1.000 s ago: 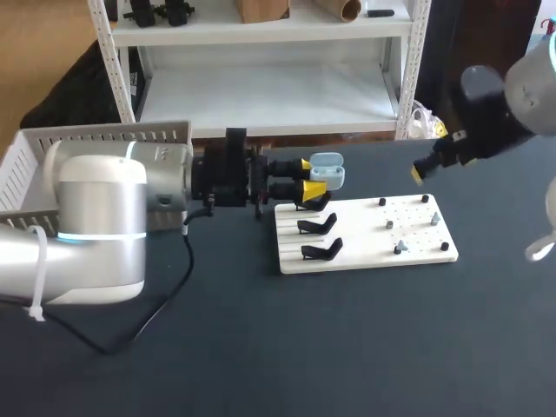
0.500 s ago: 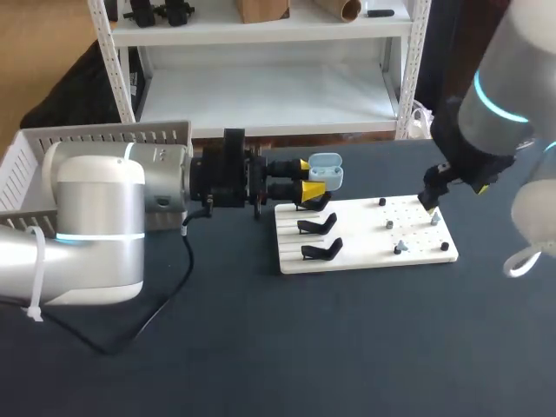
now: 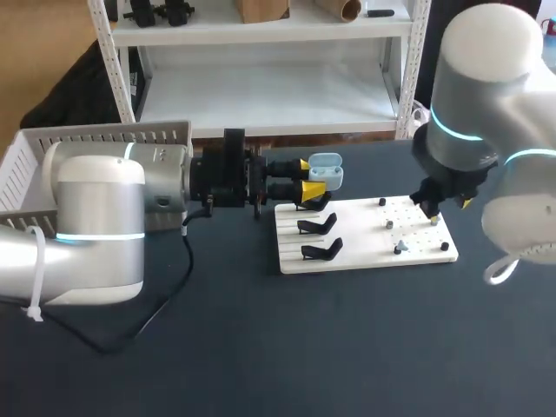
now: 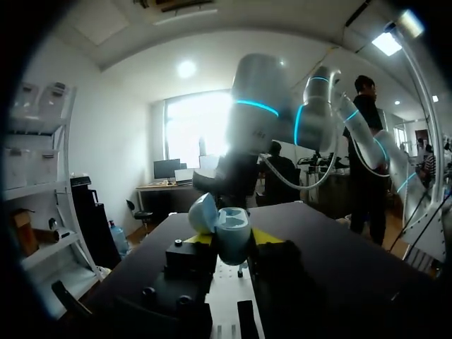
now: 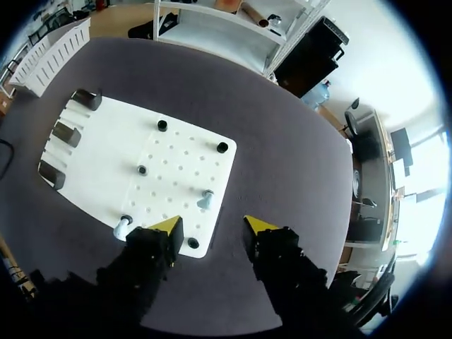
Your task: Pick up each earbud case from the left stands, insert the matching earbuds, close the lid, and place the case in the box.
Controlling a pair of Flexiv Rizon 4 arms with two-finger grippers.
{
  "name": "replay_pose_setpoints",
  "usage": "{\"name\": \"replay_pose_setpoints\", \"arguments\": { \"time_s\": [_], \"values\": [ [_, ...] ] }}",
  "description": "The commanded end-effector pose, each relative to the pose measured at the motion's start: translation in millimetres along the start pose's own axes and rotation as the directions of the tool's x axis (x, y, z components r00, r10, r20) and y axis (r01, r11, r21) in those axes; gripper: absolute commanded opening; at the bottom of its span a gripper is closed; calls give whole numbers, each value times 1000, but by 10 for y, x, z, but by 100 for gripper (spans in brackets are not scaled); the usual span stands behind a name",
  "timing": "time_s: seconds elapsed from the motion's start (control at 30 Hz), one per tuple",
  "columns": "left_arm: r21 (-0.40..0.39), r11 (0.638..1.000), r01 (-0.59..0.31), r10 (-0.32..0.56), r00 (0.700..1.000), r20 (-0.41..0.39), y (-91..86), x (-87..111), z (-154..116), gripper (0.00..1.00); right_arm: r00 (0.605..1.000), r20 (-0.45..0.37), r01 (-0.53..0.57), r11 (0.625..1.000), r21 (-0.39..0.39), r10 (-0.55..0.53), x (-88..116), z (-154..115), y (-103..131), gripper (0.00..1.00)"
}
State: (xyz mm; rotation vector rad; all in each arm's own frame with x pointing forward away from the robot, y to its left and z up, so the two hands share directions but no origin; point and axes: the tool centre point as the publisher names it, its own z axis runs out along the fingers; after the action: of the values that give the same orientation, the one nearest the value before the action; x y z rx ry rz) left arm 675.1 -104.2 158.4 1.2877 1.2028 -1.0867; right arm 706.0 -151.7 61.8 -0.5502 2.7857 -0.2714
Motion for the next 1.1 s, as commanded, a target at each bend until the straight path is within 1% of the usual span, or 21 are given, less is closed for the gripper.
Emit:
{"name": "replay_pose_setpoints", "arguments": {
  "time_s": [0.03, 0.2, 0.5, 0.73, 0.93, 1.1],
  "values": [
    [-6, 1000, -2, 2, 1000, 4, -17, 9, 0, 0, 1000, -15, 0, 1000, -3, 0, -81, 113, 41, 49],
    [-6, 1000, -2, 2, 1000, 4, -17, 9, 0, 0, 1000, -28, -2, 1000, -27, 1, -110, 196, 62, 49],
    [-6, 1000, -2, 2, 1000, 4, -17, 9, 0, 0, 999, -45, -12, 999, -33, 11, -115, 307, 48, 46],
    [-6, 1000, -2, 2, 1000, 4, -17, 9, 0, 0, 999, -48, -21, 999, -33, 19, -91, 348, 42, 42],
    [-6, 1000, -2, 2, 1000, 4, -17, 9, 0, 0, 999, -43, -35, 999, -30, 34, -69, 374, 35, 35],
    [-6, 1000, -2, 2, 1000, 4, -17, 9, 0, 0, 998, -40, -43, 999, -27, 42, -57, 392, 33, 33]
  ]
}}
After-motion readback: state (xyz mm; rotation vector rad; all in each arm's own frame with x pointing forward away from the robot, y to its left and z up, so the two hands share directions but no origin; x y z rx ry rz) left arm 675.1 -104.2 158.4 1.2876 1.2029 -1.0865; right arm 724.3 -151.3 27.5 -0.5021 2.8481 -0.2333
